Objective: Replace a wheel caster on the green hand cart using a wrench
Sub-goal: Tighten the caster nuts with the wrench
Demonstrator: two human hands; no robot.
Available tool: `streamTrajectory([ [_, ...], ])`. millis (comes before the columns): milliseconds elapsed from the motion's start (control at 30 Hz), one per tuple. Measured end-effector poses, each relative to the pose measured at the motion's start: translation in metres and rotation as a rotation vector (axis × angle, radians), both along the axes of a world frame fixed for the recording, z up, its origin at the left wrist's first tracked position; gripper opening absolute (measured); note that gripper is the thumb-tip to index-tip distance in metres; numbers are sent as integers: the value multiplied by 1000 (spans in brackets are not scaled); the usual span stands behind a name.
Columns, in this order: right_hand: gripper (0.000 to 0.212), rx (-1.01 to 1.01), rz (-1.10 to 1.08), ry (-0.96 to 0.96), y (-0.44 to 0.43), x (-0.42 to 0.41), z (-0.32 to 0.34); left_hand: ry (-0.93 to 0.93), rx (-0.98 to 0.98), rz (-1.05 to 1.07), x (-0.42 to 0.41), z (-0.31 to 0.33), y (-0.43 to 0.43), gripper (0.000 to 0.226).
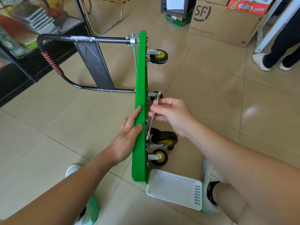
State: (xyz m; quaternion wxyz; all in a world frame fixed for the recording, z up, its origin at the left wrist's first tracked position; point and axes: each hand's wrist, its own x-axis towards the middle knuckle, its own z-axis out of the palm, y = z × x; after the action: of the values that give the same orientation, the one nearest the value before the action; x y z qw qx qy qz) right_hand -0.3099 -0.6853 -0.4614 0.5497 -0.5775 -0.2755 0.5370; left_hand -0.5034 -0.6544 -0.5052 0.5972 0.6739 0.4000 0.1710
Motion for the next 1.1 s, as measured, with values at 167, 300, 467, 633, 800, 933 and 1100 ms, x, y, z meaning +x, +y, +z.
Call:
streamTrajectory([
  [167,19,176,-98,-86,-13,9,30,10,5,-1,0,2,-2,61],
  [300,23,330,33,-260,-45,-11,38,-8,20,17,-1,1,-3,63],
  [467,27,405,113,-301,-75,-31,30,-21,27,24,0,-1,-2,64],
  [633,27,471,146,-440,-83,-39,17,-14,52,26,1,-2,-2,64],
  [800,29,474,154,-436,-84,-43,11,-23,41,30,0,-3,-1,62],
  [933,33,479,156,-476,-77,-45,10,-21,46,28,1,-2,-1,58],
  [1100,30,463,162,-515,-72,-43,4,6,58,23,0,-2,0,66],
])
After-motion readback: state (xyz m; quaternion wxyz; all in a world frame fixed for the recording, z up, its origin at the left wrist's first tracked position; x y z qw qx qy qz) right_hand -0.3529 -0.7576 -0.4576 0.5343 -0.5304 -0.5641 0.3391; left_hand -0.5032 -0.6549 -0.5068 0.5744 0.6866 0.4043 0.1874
